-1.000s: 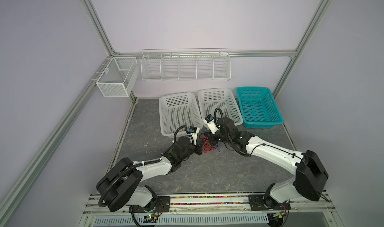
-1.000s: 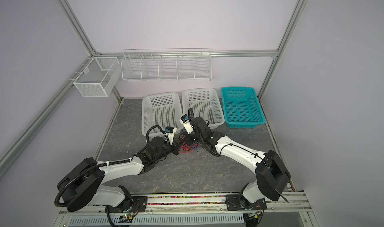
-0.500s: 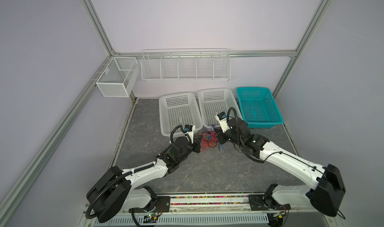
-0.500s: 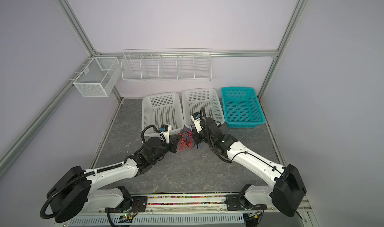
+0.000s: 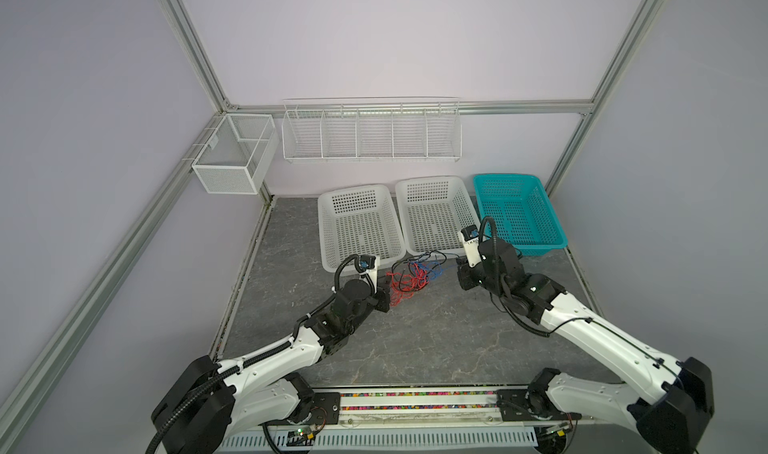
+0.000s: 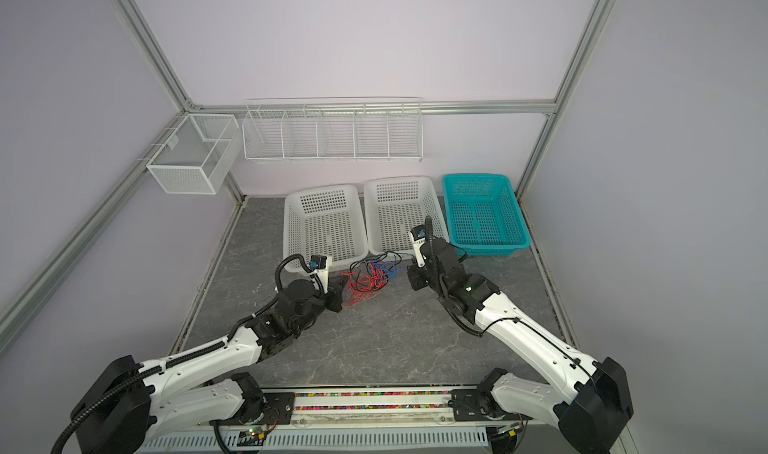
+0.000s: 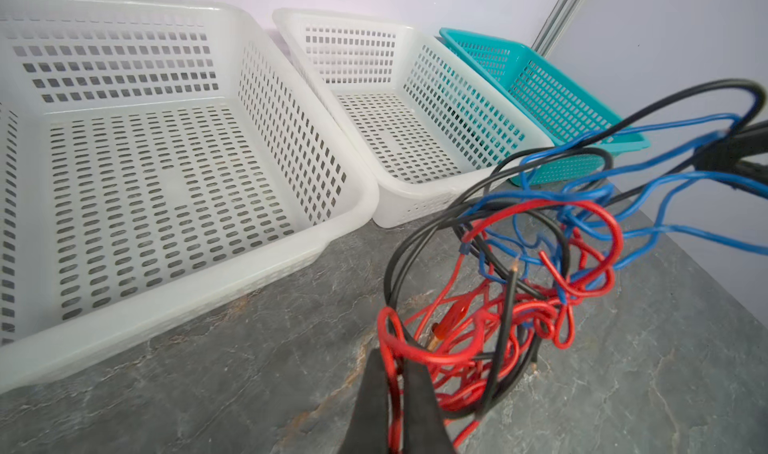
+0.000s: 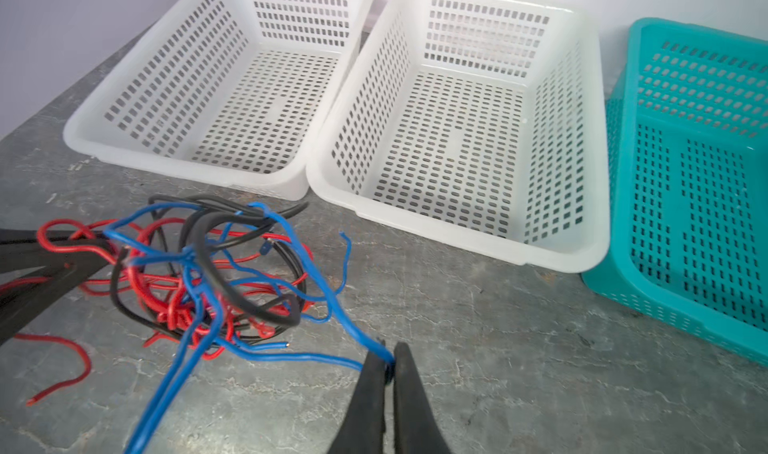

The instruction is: Untangle the cables

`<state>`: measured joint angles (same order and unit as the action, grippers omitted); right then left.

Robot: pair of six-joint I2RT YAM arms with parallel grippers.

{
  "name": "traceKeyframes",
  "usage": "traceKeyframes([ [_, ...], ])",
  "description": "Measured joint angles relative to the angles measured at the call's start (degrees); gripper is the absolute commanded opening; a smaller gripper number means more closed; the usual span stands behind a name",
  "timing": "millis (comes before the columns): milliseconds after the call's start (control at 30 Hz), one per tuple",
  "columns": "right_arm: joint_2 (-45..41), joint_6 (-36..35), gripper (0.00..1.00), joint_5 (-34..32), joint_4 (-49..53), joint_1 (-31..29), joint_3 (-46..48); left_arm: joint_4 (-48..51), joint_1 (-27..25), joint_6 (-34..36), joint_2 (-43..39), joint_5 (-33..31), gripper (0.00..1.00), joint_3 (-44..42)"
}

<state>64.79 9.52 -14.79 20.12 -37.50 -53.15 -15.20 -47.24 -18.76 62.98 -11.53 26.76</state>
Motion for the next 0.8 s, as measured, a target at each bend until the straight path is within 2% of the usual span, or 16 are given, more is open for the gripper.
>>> traceKeyframes([
  [267, -4.2, 4.15, 0.06, -1.75, 5.16, 8.79, 1.7, 2.05, -0.17, 0.66, -0.22, 0.48, 0.0, -0.11],
  [467, -5.49, 6.19, 0.06, -2.03, 7.56, 11.21, 1.84, 2.1, -0.42, 1.44, -0.46, 1.27, 0.0, -0.17],
  [567, -5.95, 5.6, 0.06, 0.57, 7.08, 11.58, 2.08, 2.27, -0.39, 1.95, -0.46, 1.49, 0.0, -0.24],
  [733, -6.58, 3.5, 0.06, 8.94, 4.28, 12.39, 4.68, 2.67, 0.33, 3.43, -0.17, 3.87, 0.0, -1.25],
  [800, -6.14, 2.84, 0.06, 11.56, 3.17, 12.24, 4.92, 2.69, 0.59, 3.8, 0.35, 4.81, 0.18, -1.53],
])
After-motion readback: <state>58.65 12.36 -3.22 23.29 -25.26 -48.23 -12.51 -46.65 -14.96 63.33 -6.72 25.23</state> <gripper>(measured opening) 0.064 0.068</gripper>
